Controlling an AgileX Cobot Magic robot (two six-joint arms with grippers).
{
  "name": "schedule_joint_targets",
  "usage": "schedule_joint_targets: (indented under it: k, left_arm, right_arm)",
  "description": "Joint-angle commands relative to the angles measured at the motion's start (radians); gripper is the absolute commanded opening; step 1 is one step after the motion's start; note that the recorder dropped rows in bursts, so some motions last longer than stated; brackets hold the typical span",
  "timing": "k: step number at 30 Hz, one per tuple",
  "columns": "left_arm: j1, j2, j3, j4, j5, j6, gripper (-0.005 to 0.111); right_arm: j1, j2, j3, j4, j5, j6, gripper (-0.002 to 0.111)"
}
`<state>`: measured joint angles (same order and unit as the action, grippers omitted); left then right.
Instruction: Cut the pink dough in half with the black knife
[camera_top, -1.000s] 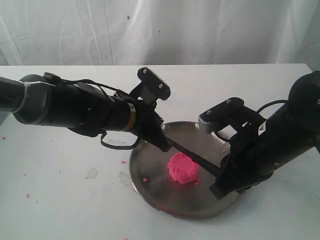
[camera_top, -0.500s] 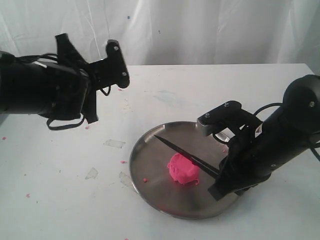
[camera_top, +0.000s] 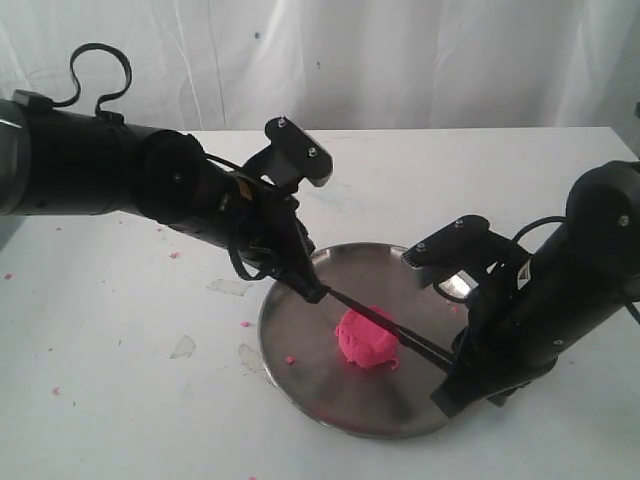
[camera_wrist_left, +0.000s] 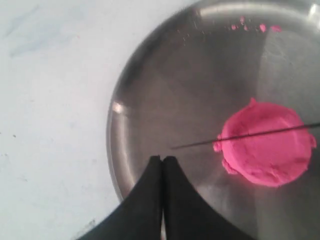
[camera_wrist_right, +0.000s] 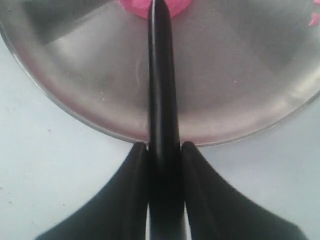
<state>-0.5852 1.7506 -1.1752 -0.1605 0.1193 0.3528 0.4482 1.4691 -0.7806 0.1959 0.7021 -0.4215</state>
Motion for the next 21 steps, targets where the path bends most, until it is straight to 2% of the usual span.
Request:
schedule_joint_targets:
  k: [1, 9, 11, 12, 14, 19, 21]
  left_arm:
    - [-0.007, 0.017, 0.004, -0.017, -0.075, 0.003, 0.0]
    - [-0.007, 0.078, 0.004, -0.013, -0.14, 0.003, 0.0]
    - [-0.008, 0.078, 0.004, -0.026, -0.131, -0.068, 0.0]
    - [-0.018, 0.076, 0.004, -0.039, -0.139, -0.17, 0.0]
    - [-0.037, 0.076, 0.004, -0.036, -0.154, -0.169, 0.0]
    - [-0.045, 0.09, 0.004, 0.115, -0.173, -0.162, 0.0]
    - [-0.045, 0.12, 0.004, 0.121, -0.201, -0.162, 0.0]
  right_arm:
    - [0.002, -0.002, 0.02, -0.003, -0.035, 0.008, 0.0]
    - [0.002, 0.0, 0.06, 0.038, -0.102, 0.008, 0.0]
    - [0.002, 0.008, 0.06, 0.039, -0.103, 0.008, 0.0]
    - [0.002, 0.022, 0.06, 0.063, -0.104, 0.008, 0.0]
    - [0.002, 0.053, 0.06, 0.076, -0.104, 0.008, 0.0]
    - [0.002, 0.076, 0.06, 0.086, -0.101, 0.008, 0.0]
    - [0.002, 0.079, 0.06, 0.088, -0.101, 0.008, 0.0]
